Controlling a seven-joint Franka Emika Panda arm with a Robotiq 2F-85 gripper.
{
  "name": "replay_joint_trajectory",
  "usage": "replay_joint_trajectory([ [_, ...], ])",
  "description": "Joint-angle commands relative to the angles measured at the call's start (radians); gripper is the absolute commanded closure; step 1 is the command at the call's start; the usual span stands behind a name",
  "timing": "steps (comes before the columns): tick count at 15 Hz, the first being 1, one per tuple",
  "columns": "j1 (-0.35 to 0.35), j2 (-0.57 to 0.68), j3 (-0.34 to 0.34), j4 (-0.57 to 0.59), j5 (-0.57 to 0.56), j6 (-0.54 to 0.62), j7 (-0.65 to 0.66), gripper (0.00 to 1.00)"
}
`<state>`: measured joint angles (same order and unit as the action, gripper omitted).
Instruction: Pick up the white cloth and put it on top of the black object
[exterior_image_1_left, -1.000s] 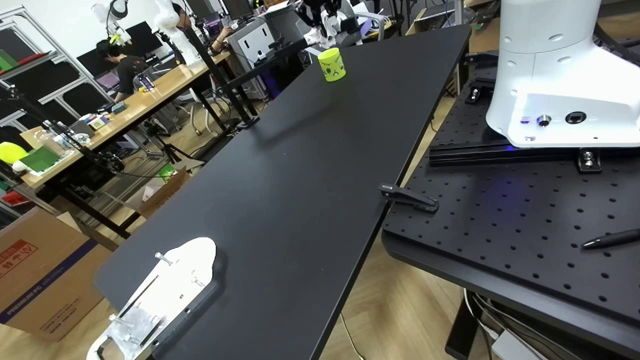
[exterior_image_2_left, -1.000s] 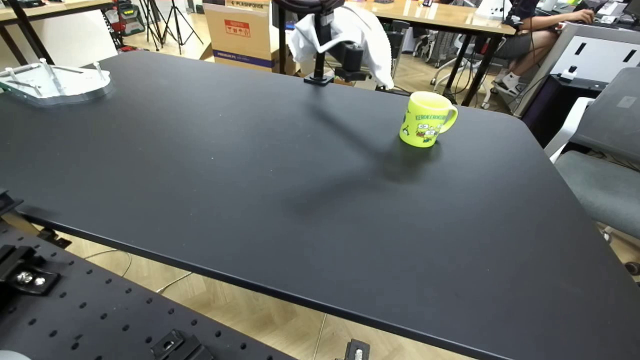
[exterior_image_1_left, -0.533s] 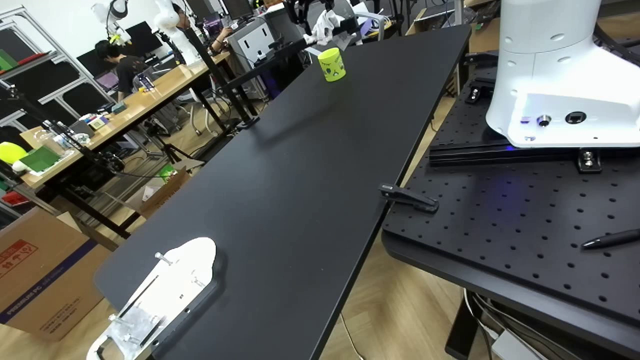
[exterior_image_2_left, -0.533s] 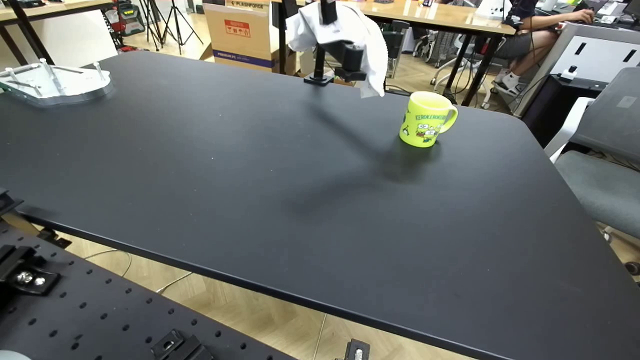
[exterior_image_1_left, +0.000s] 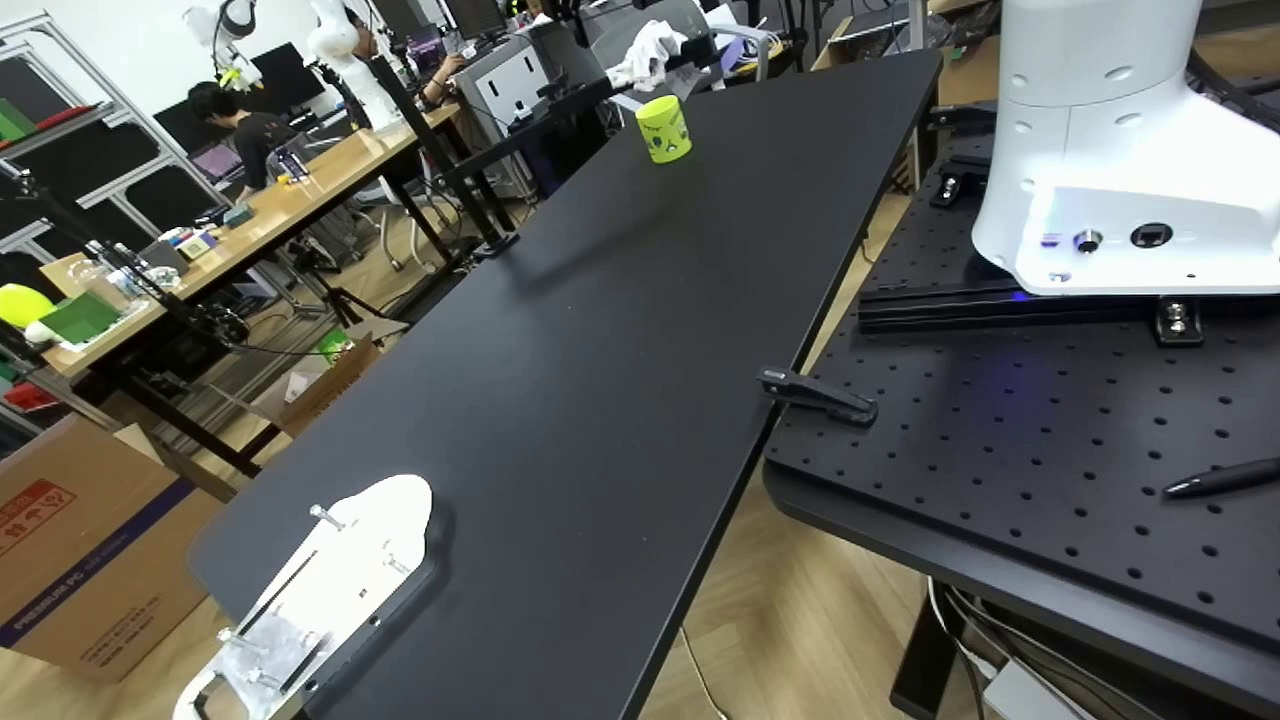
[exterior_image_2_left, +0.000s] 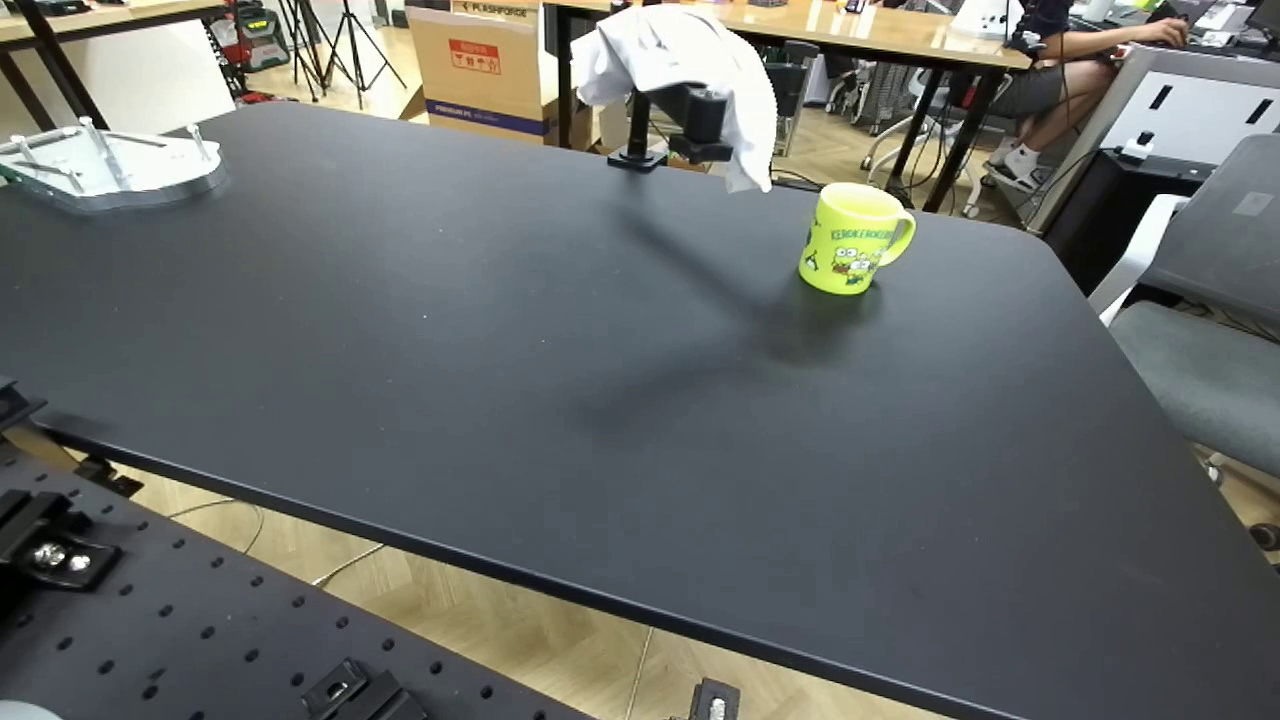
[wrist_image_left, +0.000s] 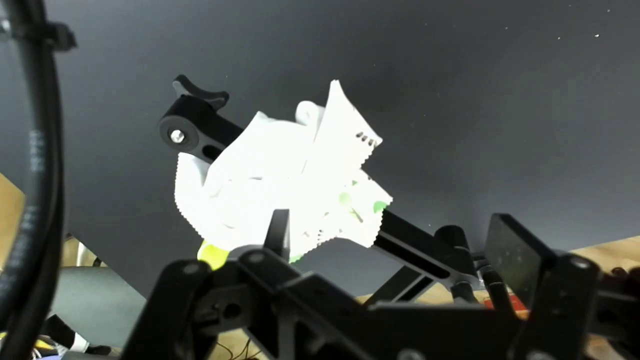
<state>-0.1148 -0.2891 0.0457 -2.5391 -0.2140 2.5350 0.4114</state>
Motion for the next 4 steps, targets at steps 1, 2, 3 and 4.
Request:
replay_joint_trajectory([
  [1,0.021,-0.051,0.000,-0.009,0.046,-0.038,-0.050,0.00],
  [2,0.035,-0.061,-0.007,-0.011,0.076,-0.052,-0.078,0.00],
  [3,0.051,-0.070,-0.015,-0.011,0.109,-0.084,-0.121,0.00],
  [4,0.069,-0.078,-0.027,-0.015,0.131,-0.104,-0.199,0.00],
])
